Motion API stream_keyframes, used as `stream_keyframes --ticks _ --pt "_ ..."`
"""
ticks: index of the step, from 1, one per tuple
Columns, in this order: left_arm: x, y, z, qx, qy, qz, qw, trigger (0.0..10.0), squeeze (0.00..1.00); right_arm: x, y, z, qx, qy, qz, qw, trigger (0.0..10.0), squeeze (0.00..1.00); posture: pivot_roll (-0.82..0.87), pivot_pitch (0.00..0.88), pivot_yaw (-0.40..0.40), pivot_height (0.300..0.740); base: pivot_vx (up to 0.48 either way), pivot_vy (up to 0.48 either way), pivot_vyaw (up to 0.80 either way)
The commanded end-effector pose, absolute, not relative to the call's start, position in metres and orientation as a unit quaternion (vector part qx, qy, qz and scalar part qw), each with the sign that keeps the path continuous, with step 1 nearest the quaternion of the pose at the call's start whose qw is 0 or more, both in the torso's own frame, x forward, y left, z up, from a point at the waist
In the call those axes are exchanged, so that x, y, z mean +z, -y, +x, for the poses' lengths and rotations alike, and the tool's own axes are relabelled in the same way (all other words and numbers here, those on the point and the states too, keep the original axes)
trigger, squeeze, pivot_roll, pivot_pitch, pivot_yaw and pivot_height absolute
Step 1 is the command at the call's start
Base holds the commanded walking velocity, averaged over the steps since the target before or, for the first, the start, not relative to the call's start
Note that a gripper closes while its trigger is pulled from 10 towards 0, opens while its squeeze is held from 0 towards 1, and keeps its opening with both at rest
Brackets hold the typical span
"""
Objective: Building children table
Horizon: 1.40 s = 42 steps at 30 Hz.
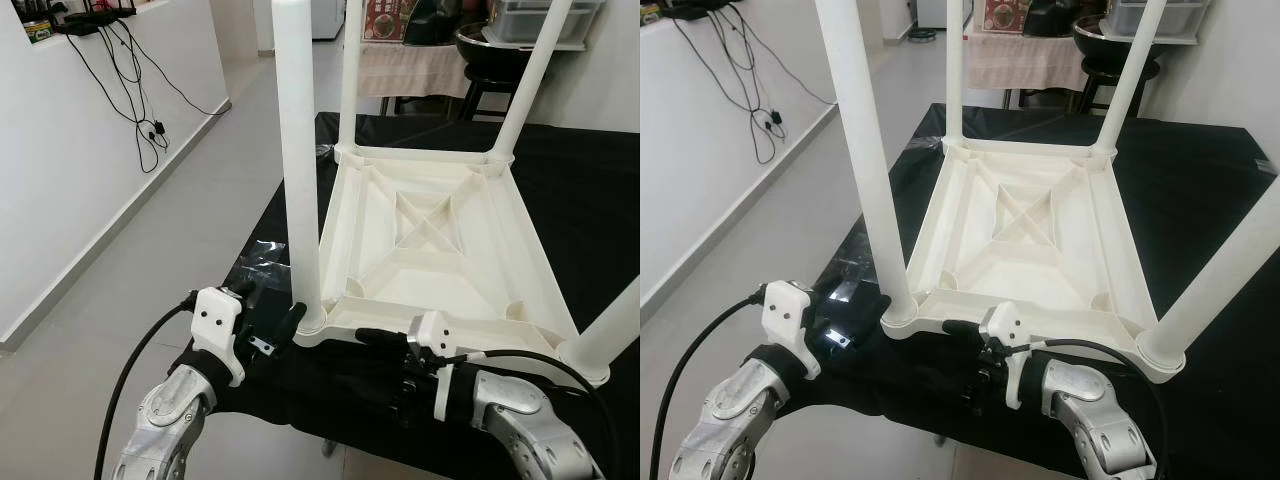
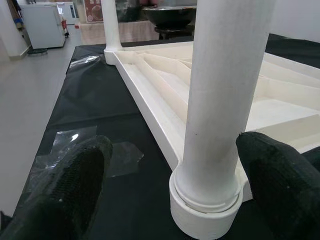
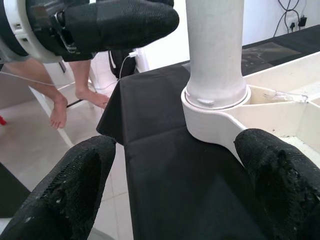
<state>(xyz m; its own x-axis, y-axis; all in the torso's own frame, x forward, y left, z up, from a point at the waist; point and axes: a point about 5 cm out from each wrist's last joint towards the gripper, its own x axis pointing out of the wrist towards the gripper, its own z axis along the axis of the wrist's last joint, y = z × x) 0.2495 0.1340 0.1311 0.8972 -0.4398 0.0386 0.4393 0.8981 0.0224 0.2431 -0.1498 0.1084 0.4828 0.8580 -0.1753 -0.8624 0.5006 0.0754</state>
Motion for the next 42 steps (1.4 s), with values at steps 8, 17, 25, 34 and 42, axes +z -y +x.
stream_keyframes --ticks 8,17,25,34,42 --pt "0.1279 -0.1327 0.2505 -0.224 0.02 0.014 0.974 10.0 0.0 0.1078 0.1463 0.2466 0.498 -0.091 -0.021 0.862 10.0 0.0 -0.03 0.032 0.015 0.74 0.0 0.0 0.0" --pt "0.1279 -0.1317 0.2522 -0.221 0.024 0.016 0.975 10.0 0.0 0.1079 0.1483 0.2495 0.488 -0.09 -0.027 0.868 10.0 0.0 -0.03 0.031 0.014 0.74 0.0 0.0 0.0" --pt "0.1283 -0.1303 0.2524 -0.225 0.027 0.008 0.974 10.0 0.0 0.1077 0.1484 0.2506 0.484 -0.09 -0.03 0.87 10.0 0.0 -0.03 0.033 0.014 0.74 0.0 0.0 0.0" --pt "0.1304 -0.1287 0.2506 -0.243 0.03 0.0 0.97 10.0 0.0 0.1079 0.1483 0.2518 0.483 -0.088 -0.032 0.871 10.0 0.0 -0.03 0.031 0.014 0.74 0.0 -0.105 0.0" --pt "0.1309 -0.1331 0.2553 -0.219 0.032 -0.003 0.975 10.0 0.0 0.1081 0.148 0.2533 0.483 -0.087 -0.036 0.871 10.0 0.0 -0.03 0.027 0.014 0.74 0.0 -0.236 0.0"
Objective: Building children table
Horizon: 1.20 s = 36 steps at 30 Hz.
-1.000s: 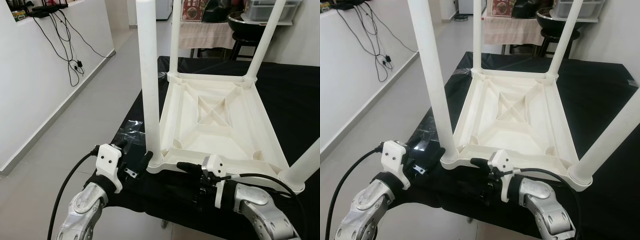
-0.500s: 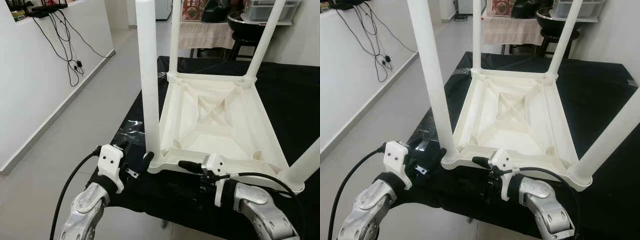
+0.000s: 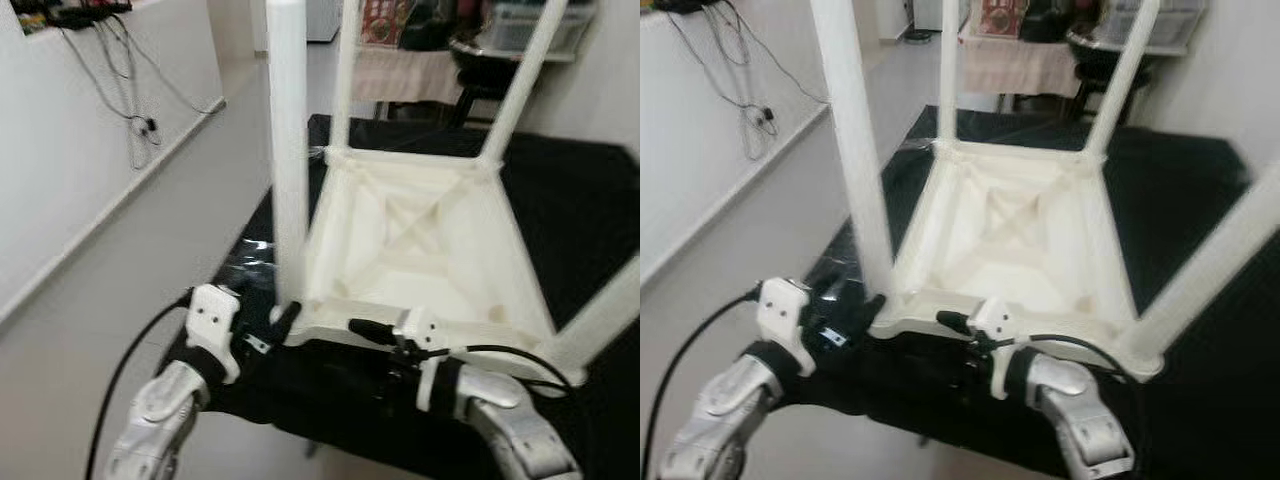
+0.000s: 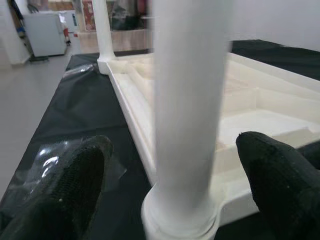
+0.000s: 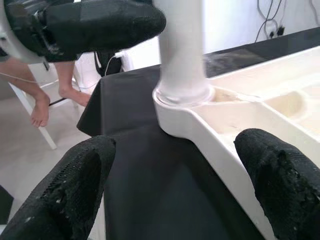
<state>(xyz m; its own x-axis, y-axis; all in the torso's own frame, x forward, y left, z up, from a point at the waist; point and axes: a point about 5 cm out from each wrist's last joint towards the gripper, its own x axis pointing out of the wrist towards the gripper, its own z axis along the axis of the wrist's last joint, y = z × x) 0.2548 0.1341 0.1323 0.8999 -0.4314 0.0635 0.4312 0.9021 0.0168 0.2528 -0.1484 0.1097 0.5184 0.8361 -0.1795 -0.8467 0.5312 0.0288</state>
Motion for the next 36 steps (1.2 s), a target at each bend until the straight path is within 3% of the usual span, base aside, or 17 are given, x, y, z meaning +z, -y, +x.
stream_keyframes --ticks 1,11,21,36 --pt "0.1309 -0.1331 0.2553 -0.219 0.032 -0.003 0.975 10.0 0.0 0.1081 0.148 0.2533 0.483 -0.087 -0.036 0.871 10.0 0.0 -0.03 0.027 0.014 0.74 0.0 0.0 0.0" --pt "0.131 -0.1347 0.2584 -0.213 0.031 0.001 0.977 10.0 0.0 0.1109 0.1473 0.255 0.479 -0.077 -0.023 0.874 10.0 0.0 -0.03 0.021 0.019 0.74 0.0 0.0 0.0" --pt "0.1317 -0.138 0.2608 -0.201 0.034 0.007 0.979 10.0 0.0 0.1121 0.144 0.2521 0.497 -0.074 -0.026 0.864 10.0 0.0 -0.03 0.019 0.017 0.74 0.0 0.0 0.8" --pt "0.1322 -0.1423 0.265 -0.179 0.038 0.014 0.983 10.0 0.0 0.113 0.1462 0.2522 0.492 -0.074 -0.026 0.867 10.0 0.0 -0.03 0.016 0.018 0.74 0.0 0.0 0.0"
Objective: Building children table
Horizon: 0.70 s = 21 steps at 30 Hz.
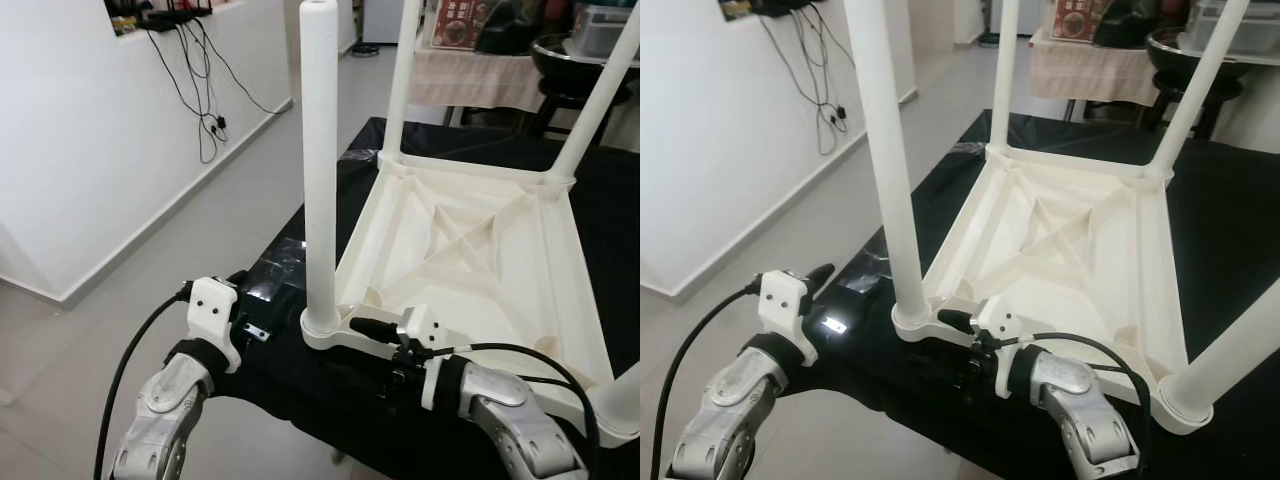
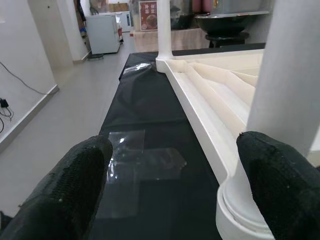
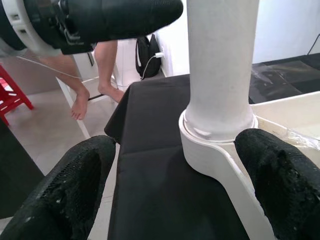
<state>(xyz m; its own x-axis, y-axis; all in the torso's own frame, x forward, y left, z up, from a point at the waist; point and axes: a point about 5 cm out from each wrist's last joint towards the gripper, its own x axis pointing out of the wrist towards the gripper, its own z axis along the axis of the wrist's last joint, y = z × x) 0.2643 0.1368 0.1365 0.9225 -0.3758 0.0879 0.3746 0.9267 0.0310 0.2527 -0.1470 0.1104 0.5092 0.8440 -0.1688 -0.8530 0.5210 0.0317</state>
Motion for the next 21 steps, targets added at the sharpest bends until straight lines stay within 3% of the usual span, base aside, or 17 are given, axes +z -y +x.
stream_keyframes --ticks 1,9,16,18,21 --pt "0.132 -0.142 0.265 -0.179 0.038 0.014 0.983 10.0 0.0 0.113 0.146 0.252 0.492 -0.074 -0.026 0.867 10.0 0.0 -0.03 0.016 0.018 0.74 0.0 0.0 0.0" --pt "0.126 -0.147 0.268 -0.166 0.032 0.017 0.985 10.0 0.0 0.113 0.149 0.253 0.487 -0.075 -0.03 0.87 10.0 0.0 -0.03 0.018 0.011 0.74 0.0 0.0 0.0" --pt "0.126 -0.143 0.268 -0.208 0.026 0.002 0.978 10.0 0.0 0.113 0.149 0.253 0.487 -0.075 -0.031 0.87 10.0 0.0 -0.03 0.017 0.01 0.74 0.0 0.0 0.0" --pt "0.125 -0.132 0.261 -0.264 0.015 -0.016 0.964 10.0 0.0 0.113 0.151 0.253 0.486 -0.076 -0.032 0.87 10.0 0.0 -0.04 0.022 0.018 0.74 0.0 0.0 0.0" --pt "0.122 -0.127 0.257 -0.284 0.006 -0.02 0.958 10.0 0.0 0.114 0.153 0.253 0.484 -0.077 -0.033 0.871 10.0 0.0 -0.05 0.021 0.018 0.74 0.0 0.0 0.0"
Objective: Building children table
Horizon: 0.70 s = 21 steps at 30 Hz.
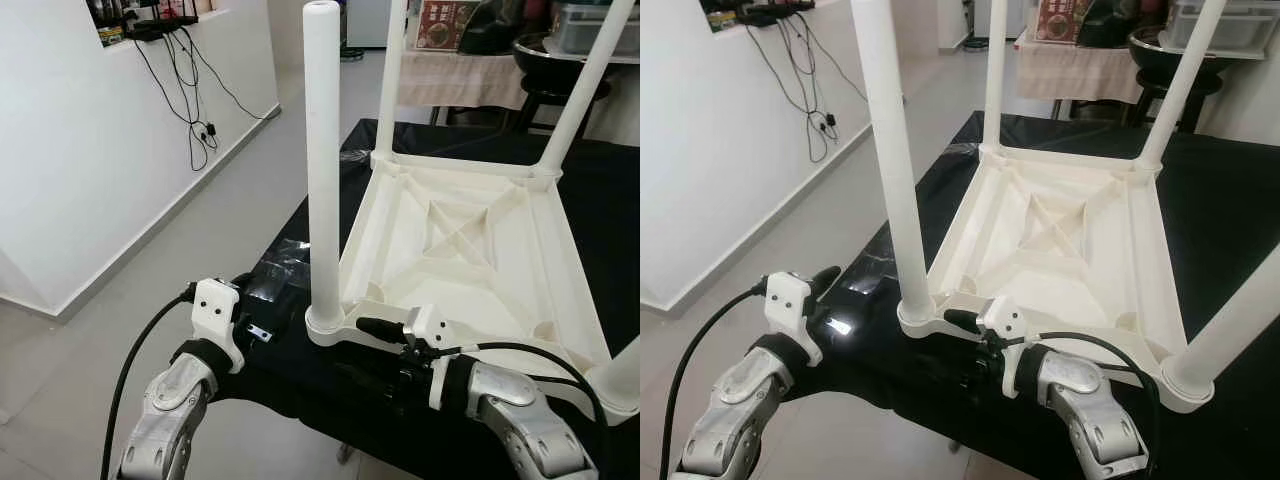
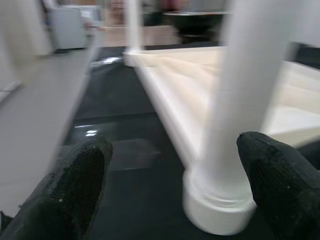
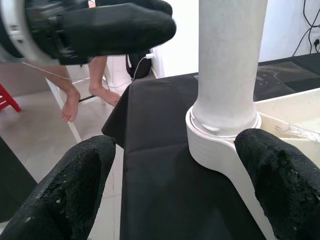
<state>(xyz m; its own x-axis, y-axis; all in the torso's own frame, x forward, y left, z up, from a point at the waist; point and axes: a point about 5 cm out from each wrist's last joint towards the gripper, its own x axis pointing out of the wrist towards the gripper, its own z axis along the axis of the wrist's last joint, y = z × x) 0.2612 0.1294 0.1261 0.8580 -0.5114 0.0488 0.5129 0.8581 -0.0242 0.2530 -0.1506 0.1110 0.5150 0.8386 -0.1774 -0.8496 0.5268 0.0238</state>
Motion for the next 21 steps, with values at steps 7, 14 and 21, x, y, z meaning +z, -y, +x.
stream_keyframes --ticks 7,14,21 --pt "0.122 -0.121 0.259 -0.283 0.01 -0.028 0.959 10.0 0.0 0.115 0.153 0.253 0.483 -0.075 -0.033 0.872 10.0 0.0 -0.05 0.021 0.018 0.74 0.0 0.0 0.0" --pt "0.129 -0.121 0.26 -0.292 0.025 -0.041 0.955 10.0 0.0 0.114 0.151 0.253 0.485 -0.074 -0.032 0.871 10.0 0.0 -0.05 0.016 0.021 0.74 0.0 -0.335 0.0" --pt "0.129 -0.121 0.262 -0.28 0.022 -0.045 0.959 10.0 0.0 0.114 0.149 0.253 0.487 -0.074 -0.031 0.87 10.0 0.0 -0.05 0.015 0.02 0.74 0.0 -0.334 0.0"
